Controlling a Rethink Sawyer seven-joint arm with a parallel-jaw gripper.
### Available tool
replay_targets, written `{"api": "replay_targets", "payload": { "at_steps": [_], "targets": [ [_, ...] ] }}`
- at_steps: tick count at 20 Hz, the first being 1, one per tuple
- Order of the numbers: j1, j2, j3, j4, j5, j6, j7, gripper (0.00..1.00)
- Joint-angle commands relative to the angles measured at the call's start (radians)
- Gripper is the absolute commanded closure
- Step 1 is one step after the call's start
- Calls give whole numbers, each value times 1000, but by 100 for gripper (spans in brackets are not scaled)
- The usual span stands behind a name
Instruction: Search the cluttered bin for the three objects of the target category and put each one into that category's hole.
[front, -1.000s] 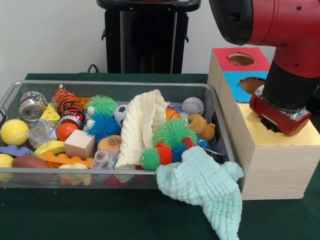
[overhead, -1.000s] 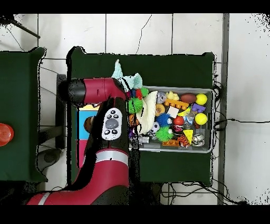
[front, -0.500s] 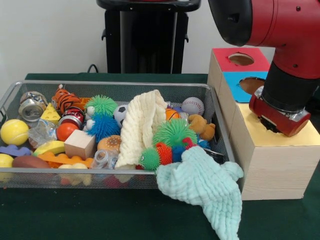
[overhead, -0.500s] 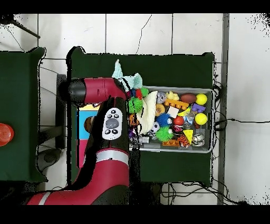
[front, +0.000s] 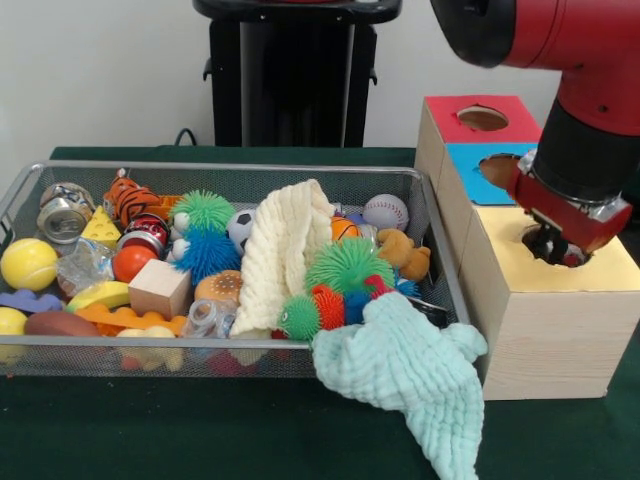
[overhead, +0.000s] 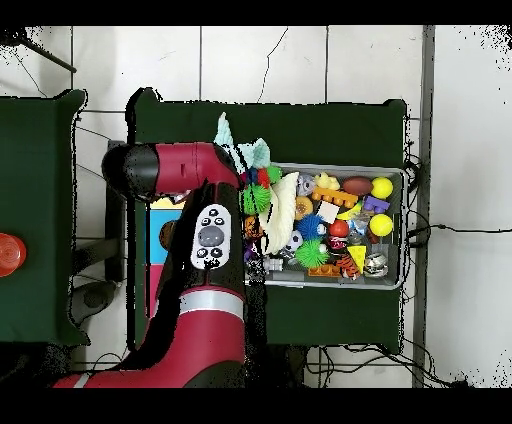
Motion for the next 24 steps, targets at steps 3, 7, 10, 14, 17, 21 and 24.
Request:
{"api": "replay_targets", "payload": {
  "at_steps": [3, 7, 10, 14, 17, 21, 24],
  "targets": [
    [17, -92, 26, 14, 36, 202, 99, 100],
    [22, -130, 22, 39, 46, 209, 112, 100],
    [8, -165, 38, 89, 64, 189, 91, 100],
    [3, -190, 29, 100, 60, 215, 70, 100],
    [2, -191, 27, 104, 56, 211, 63, 100],
    [-3, -191, 18, 75, 42, 243, 48, 100],
    [-16, -166, 19, 75, 20, 201, 17, 100]
  ]
}}
